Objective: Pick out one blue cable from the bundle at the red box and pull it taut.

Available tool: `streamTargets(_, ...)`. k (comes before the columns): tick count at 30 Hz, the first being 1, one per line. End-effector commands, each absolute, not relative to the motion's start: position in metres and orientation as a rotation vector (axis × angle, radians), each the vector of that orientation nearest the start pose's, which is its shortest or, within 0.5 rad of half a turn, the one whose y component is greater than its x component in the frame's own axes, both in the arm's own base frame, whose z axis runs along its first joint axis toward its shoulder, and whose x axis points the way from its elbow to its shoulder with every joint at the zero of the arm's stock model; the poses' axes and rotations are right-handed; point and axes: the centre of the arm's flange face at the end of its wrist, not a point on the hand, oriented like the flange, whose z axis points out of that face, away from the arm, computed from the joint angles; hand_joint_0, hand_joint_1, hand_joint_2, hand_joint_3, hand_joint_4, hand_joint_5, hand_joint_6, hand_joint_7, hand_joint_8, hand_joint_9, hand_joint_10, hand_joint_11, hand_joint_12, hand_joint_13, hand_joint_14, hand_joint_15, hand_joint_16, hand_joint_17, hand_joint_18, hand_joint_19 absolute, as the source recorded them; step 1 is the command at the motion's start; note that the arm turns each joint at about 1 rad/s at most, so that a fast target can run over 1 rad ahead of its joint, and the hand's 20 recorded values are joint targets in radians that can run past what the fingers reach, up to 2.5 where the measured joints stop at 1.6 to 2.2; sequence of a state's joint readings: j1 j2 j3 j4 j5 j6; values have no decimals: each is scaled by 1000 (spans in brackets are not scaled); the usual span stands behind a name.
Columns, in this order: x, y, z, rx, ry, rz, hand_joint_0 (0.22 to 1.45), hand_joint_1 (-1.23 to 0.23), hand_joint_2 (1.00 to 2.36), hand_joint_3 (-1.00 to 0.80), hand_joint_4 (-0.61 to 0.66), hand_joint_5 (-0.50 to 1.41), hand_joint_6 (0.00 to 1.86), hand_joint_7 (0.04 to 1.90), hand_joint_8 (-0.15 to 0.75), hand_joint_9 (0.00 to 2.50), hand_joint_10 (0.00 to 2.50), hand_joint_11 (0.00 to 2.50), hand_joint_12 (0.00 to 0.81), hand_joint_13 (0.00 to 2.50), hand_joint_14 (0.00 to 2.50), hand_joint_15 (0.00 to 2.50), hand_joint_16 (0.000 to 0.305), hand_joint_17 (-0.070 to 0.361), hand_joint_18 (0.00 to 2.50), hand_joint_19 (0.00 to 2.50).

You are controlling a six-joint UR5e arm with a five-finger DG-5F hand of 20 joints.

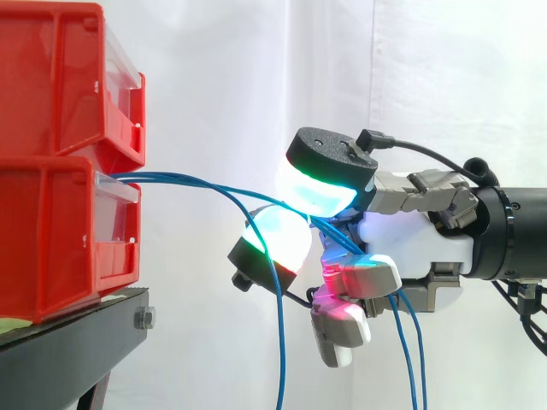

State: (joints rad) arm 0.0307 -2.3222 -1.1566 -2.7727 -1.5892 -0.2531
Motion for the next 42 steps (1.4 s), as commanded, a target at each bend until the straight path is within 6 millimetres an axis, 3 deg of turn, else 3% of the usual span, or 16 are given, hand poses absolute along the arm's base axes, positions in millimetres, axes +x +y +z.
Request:
streamTargets(1, 767, -108, 247, 972, 1323, 1070, 655, -804, 1022, -237, 59, -153, 930, 1009, 332, 1372, 28, 1034, 386, 1201, 29, 798, 55, 124, 960, 732)
streamTargets(10, 767, -108, 248, 970, 1320, 1071, 786, -924, 1000, -500, -35, -165, 947, 1060, 300, 1334, 27, 1015, 362, 1174, 30, 786, 51, 115, 927, 676)
streamTargets(21, 767, -108, 248, 971, 1321, 1071, 744, -965, 1000, -500, 5, -170, 954, 1015, 284, 1310, 28, 1024, 354, 1158, 31, 787, 50, 112, 919, 646)
streamTargets(28, 767, -108, 247, 972, 1323, 1070, 693, -918, 1000, -500, 7, -145, 941, 1088, 297, 1395, 28, 1041, 369, 1191, 30, 788, 49, 111, 924, 672)
streamTargets(33, 767, -108, 247, 971, 1321, 1071, 793, -918, 1000, -500, -41, -159, 952, 1189, 278, 1344, 28, 1036, 351, 1177, 30, 781, 45, 101, 894, 636)
streamTargets(39, 767, -108, 247, 971, 1321, 1071, 842, -879, 1012, -379, 14, -214, 968, 1007, 234, 1145, 25, 992, 336, 1070, 28, 763, 39, 88, 780, 653)
streamTargets(42, 767, -109, 248, 971, 1319, 1070, 821, -888, 1000, -496, 44, -228, 959, 910, 223, 1073, 22, 975, 335, 1043, 28, 741, 39, 89, 783, 598)
